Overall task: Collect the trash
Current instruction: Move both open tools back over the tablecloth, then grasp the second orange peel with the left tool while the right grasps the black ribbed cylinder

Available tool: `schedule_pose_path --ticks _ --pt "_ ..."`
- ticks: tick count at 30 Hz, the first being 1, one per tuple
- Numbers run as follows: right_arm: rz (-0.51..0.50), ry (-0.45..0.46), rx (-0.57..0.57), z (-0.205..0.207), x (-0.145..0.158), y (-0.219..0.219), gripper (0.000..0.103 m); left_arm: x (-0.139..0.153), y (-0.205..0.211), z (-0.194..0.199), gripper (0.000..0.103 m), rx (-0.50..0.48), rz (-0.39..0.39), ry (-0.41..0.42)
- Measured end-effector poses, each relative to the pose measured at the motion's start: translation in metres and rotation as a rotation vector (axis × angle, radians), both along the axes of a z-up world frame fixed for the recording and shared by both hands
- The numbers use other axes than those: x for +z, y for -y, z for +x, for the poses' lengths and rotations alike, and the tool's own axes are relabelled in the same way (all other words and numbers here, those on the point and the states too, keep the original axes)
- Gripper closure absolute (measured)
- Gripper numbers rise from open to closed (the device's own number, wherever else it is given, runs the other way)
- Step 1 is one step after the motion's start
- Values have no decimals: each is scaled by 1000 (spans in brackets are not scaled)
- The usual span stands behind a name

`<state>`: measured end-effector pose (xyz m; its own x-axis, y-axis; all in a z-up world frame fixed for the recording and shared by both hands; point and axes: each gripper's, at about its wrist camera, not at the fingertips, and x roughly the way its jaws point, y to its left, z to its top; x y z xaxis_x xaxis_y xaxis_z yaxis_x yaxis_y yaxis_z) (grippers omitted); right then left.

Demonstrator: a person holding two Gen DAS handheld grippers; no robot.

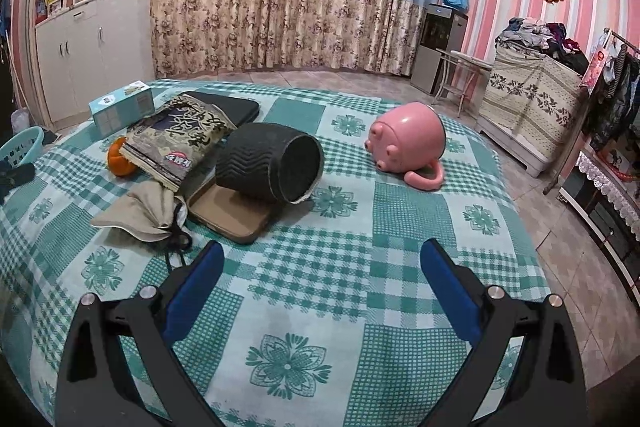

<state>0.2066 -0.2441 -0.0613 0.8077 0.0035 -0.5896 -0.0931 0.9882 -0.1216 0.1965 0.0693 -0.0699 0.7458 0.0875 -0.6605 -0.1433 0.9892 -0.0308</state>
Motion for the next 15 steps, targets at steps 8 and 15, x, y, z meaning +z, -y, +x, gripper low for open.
schedule_pose_path --ticks 8,15 --pt "-28 -13 -27 4 -4 5 7 -9 35 22 5 -83 3 -7" --pt "40 -42 -77 5 -6 31 7 -18 60 75 8 -138 -28 -43"
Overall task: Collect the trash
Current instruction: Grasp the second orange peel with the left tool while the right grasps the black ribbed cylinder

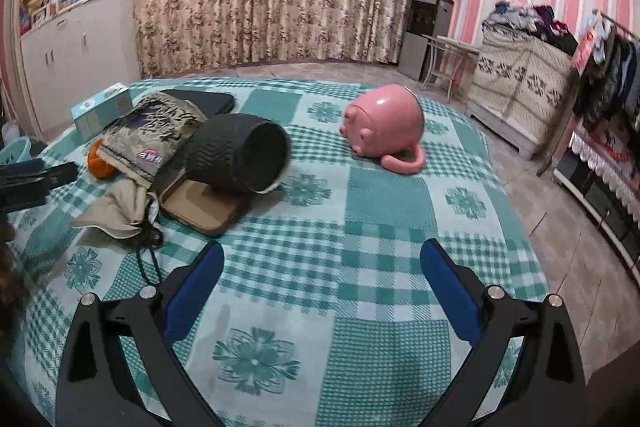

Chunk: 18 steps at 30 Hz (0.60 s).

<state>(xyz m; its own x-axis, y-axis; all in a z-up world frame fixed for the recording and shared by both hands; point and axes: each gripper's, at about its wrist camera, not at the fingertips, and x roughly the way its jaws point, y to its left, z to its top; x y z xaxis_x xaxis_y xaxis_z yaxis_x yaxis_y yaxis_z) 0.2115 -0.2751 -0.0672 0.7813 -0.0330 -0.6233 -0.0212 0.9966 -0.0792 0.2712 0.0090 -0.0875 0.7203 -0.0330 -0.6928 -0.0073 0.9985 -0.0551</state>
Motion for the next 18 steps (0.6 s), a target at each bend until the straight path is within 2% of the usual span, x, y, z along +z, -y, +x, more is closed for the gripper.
schedule_pose_path --ticks 2,4,5,8,9,10,15,18 --pt "-2 -9 -5 2 -3 4 7 -7 3 16 14 -13 -26 -33" --pt "-5 -15 -7 5 -4 5 7 -16 4 31 28 -28 -51 -81" --pt "-6 -16 -7 6 -5 6 7 -21 4 40 30 -36 -69 -108" --pt "-1 -11 -4 9 -5 5 7 -20 5 48 40 -50 -95 -102" --pt "0 -10 -3 11 -5 5 7 -21 6 50 52 -64 -99 -103" --pt "-1 -9 -3 13 -4 3 7 -21 7 50 58 -73 -100 -104" --pt "9 -3 12 25 1 -10 7 -20 5 40 65 -87 -103 -87" --pt "9 9 31 34 9 -28 7 -15 -1 27 66 -71 -70 -73"
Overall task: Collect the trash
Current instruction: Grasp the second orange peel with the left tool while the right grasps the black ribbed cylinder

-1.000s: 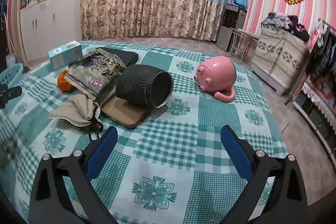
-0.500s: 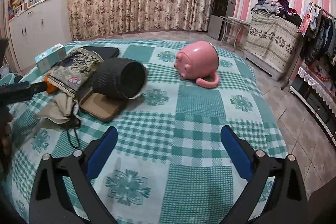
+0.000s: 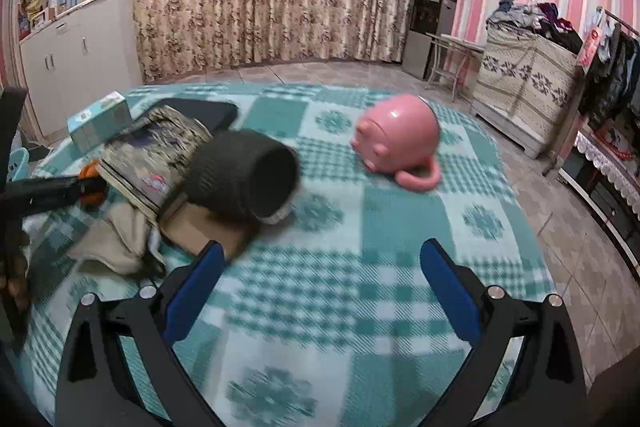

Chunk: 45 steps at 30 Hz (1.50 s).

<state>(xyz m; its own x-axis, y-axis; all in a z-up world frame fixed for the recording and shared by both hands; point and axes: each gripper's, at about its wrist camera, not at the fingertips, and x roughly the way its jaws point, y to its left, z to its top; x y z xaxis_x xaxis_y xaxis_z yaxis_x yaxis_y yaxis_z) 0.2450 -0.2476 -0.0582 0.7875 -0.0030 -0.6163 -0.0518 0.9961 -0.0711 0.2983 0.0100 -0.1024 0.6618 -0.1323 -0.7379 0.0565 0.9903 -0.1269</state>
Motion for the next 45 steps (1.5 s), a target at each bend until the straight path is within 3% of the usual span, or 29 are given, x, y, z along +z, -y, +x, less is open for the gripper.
schedule_pose_path --ticks 5,17,20,25,35,45 --pt "-36 5 12 22 7 -37 7 9 -22 -25 66 42 31 11" --pt "-65 -145 -124 83 -17 -72 7 22 -93 -64 66 168 53 14" --pt "-45 -163 -127 83 -20 -70 21 25 -110 -70 66 194 38 26" --pt "-29 -166 -109 78 -17 -70 23 32 -130 -76 66 224 29 43" --pt "5 -49 -91 49 19 -68 25 43 -152 -92 66 258 25 78" --pt "43 26 144 19 55 -153 25 66 -183 -113 66 307 47 142"
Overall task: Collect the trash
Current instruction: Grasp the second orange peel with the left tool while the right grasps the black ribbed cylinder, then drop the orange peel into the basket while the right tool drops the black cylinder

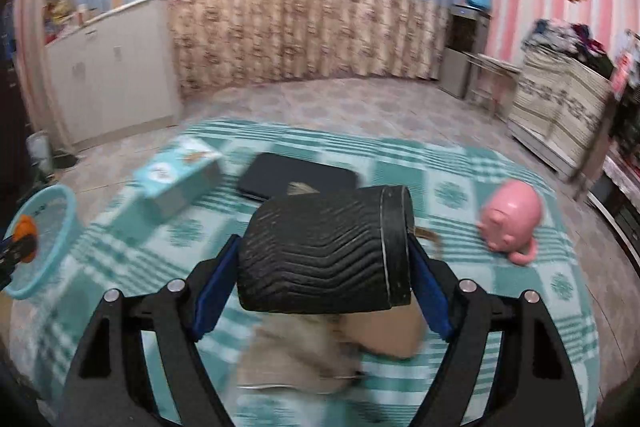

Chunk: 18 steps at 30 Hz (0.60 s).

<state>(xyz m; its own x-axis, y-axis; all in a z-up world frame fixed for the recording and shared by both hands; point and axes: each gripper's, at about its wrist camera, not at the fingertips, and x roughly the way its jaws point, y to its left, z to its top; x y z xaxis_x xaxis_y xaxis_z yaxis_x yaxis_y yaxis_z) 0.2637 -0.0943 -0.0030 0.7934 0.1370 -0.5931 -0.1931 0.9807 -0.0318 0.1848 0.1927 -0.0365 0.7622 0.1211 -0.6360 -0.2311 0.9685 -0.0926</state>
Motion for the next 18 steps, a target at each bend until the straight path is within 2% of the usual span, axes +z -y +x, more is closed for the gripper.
schedule_pose_path --ticks 5,10,18 --pt "5 -12 121 -7 -6 -57 25 4 -34 -9 66 44 11 15" --pt "9 -22 206 -12 -13 -105 25 5 -87 -17 66 120 -3 30" --pt "5 -47 289 -10 -28 -157 25 -16 -162 -9 66 215 32 -2"
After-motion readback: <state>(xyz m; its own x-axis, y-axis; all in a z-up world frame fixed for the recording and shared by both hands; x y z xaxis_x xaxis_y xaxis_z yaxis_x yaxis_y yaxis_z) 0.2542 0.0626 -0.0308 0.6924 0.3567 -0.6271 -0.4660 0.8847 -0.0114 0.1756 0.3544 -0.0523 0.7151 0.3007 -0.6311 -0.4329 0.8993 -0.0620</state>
